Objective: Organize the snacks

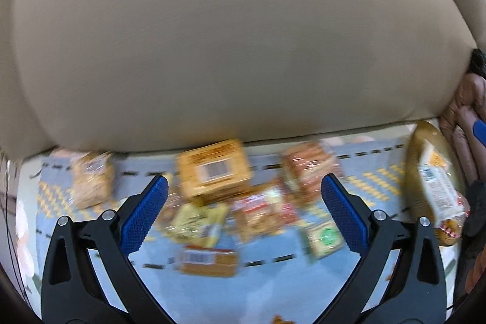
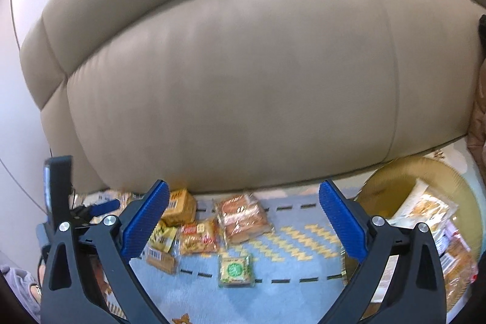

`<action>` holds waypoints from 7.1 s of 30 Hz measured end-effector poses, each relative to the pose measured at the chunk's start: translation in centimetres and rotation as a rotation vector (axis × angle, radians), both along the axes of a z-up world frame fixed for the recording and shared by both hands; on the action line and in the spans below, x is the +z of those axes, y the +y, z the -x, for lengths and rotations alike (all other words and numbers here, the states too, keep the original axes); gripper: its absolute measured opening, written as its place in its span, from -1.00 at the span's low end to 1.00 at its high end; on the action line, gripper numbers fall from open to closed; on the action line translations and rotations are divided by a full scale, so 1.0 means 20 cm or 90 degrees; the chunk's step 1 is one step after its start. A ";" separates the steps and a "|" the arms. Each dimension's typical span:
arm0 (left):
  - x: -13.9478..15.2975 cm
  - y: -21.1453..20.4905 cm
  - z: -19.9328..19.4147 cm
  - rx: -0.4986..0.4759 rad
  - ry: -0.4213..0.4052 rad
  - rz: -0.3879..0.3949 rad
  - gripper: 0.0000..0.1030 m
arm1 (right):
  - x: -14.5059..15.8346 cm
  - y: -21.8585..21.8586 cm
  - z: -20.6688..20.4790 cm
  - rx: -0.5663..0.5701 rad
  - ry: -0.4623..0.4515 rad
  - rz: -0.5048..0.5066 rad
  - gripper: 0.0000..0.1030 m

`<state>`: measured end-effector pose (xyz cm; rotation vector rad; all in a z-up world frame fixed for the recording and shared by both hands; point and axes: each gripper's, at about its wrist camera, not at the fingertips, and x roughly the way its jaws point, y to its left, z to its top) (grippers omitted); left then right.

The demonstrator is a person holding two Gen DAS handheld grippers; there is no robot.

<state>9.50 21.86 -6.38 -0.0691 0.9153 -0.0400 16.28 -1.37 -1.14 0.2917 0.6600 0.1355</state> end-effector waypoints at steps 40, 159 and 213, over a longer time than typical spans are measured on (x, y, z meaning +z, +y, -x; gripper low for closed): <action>-0.66 0.06 0.23 -0.038 -0.017 -0.120 0.94 | -0.86 0.38 -0.10 0.122 0.132 0.178 0.91; -0.65 0.08 0.26 -0.044 -0.027 -0.113 0.94 | -0.82 0.41 -0.08 0.133 0.153 0.193 0.64; 0.28 -1.38 -0.21 -0.410 -0.042 0.006 0.94 | -0.09 -1.19 0.37 -0.334 0.058 -0.104 0.91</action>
